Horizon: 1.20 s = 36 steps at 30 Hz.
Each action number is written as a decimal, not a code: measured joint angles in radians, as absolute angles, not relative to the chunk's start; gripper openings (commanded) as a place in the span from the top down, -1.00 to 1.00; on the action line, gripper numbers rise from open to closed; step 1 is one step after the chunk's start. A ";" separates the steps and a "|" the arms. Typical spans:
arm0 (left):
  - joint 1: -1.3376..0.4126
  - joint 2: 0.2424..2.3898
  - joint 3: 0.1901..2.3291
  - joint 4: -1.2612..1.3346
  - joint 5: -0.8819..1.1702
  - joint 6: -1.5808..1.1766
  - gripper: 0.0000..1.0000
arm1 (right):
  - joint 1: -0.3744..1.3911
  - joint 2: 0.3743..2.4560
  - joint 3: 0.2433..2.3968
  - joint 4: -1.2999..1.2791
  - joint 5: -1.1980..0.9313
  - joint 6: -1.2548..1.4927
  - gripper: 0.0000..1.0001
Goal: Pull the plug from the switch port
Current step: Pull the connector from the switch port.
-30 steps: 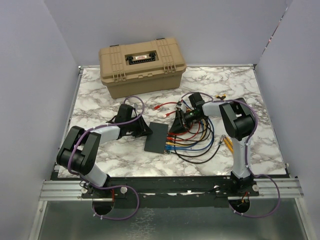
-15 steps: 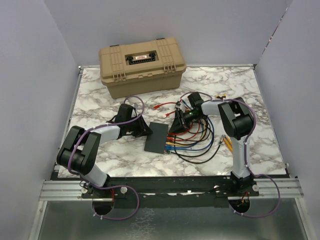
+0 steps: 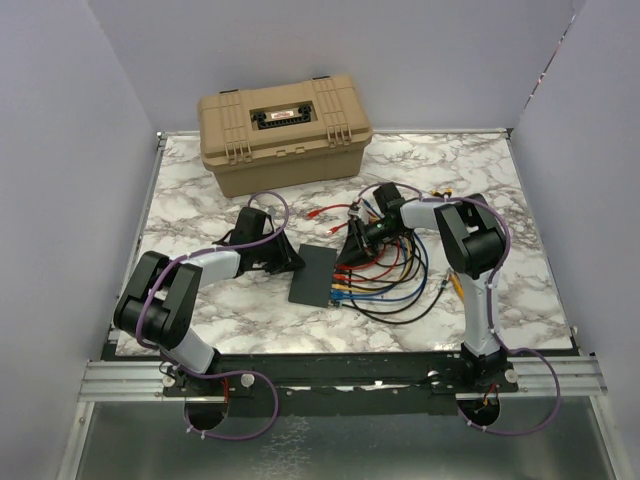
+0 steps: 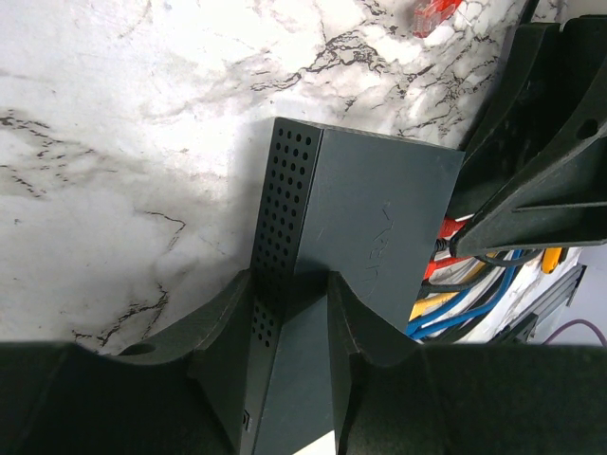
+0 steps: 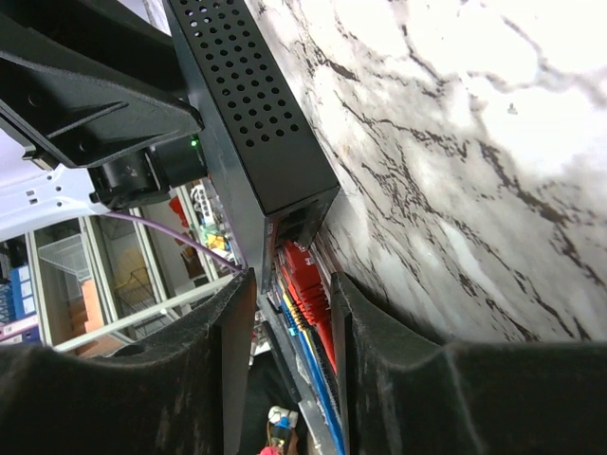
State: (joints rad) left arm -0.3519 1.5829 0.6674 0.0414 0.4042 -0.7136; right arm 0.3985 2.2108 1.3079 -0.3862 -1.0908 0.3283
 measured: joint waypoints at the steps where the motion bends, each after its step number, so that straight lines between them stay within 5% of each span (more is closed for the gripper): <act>1: -0.352 1.584 0.668 0.041 0.404 -0.714 0.38 | 0.399 2.211 1.311 -0.390 -1.091 0.332 0.14; 9: -0.352 1.592 0.677 0.030 0.404 -0.713 0.38 | 0.401 2.226 1.328 -0.402 -1.092 0.326 0.36; 19: -0.352 1.599 0.687 0.018 0.405 -0.712 0.38 | 0.411 2.250 1.357 -0.408 -1.094 0.312 0.40; 31: -0.352 1.602 0.691 0.014 0.405 -0.709 0.41 | 0.408 2.273 1.365 -0.400 -1.130 0.255 0.99; 36: -0.352 1.603 0.690 0.016 0.405 -0.708 0.60 | 0.408 2.278 1.368 -0.399 -1.139 0.249 0.99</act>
State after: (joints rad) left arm -0.3519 1.6028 0.6903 0.0162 0.4049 -0.7082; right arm 0.4076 2.2776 1.3682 -0.3988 -1.1393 0.2493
